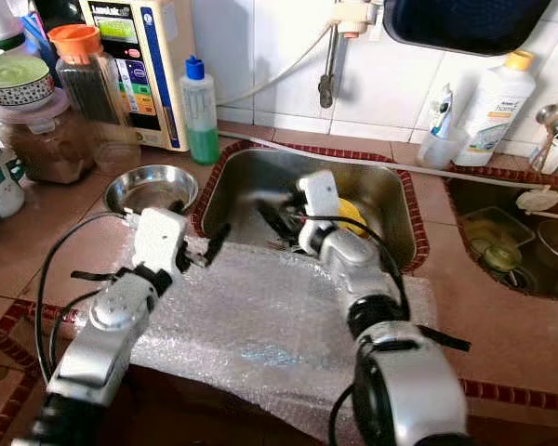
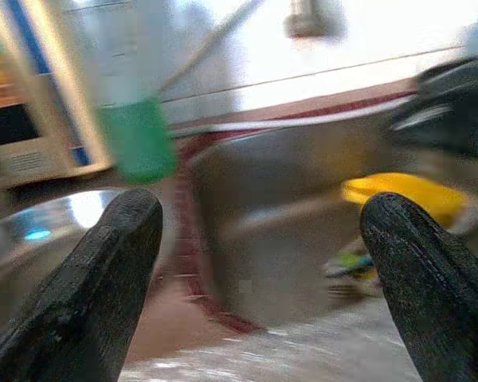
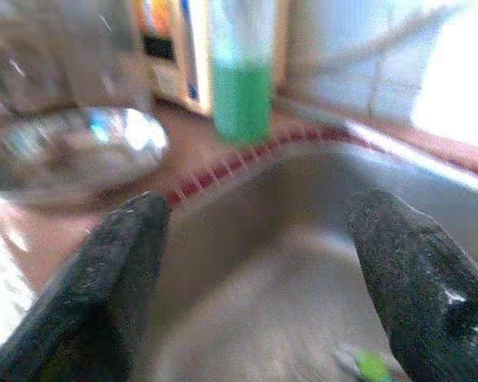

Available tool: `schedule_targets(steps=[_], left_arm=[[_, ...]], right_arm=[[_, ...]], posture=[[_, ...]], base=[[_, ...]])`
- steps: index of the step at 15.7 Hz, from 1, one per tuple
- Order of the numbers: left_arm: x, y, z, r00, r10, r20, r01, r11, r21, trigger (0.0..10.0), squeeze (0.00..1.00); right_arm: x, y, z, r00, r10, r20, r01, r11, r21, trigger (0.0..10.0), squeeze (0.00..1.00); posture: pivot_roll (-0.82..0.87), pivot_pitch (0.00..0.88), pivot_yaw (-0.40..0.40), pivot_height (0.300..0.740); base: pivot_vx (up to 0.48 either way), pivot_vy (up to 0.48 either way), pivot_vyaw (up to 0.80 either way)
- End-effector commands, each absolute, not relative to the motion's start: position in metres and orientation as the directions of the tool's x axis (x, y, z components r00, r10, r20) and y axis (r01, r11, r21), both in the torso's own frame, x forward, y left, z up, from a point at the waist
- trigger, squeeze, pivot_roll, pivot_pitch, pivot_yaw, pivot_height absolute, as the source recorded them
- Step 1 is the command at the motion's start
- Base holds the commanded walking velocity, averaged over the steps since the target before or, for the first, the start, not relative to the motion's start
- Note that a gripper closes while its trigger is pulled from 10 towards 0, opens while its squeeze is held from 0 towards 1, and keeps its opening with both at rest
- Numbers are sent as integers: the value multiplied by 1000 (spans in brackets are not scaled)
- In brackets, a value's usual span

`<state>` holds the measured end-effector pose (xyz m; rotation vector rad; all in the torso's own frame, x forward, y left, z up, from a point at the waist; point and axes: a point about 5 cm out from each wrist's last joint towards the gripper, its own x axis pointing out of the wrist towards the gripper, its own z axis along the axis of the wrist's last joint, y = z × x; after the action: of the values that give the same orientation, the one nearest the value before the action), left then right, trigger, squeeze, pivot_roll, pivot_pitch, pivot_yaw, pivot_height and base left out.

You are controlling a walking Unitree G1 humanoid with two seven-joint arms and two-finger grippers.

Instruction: Kitchen organization

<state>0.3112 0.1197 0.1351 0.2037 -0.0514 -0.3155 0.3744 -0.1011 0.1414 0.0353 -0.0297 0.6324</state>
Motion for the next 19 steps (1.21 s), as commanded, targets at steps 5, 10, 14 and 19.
schedule_targets(steps=[5, 10, 14, 19], left_arm=[[336, 165, 147, 998, 24, 63, -33, 987, 156, 10000, 0], [363, 203, 158, 967, 256, 17, -256, 962, 100, 10000, 0], [369, 215, 142, 928, 348, -136, -346, 937, 34, 10000, 0], [373, 200, 127, 932, 259, -252, -294, 949, -112, 10000, 0]], right_arm=[[354, -104, 146, 796, 587, 147, -601, 796, 78, 10000, 1000], [311, -93, 153, 689, 710, 147, -721, 691, 46, 10000, 1000], [299, -91, 156, 680, 722, 128, -731, 682, 35, 10000, 1000], [290, -88, 160, 620, 780, 79, -784, 619, 45, 10000, 1000]], posture=[[75, 0, 10, 740], [32, 0, 31, 740], [14, 0, 33, 740], [16, 0, 25, 740]], base=[[0, 0, 0], [0, 0, 0], [0, 0, 0], [0, 0, 0]])
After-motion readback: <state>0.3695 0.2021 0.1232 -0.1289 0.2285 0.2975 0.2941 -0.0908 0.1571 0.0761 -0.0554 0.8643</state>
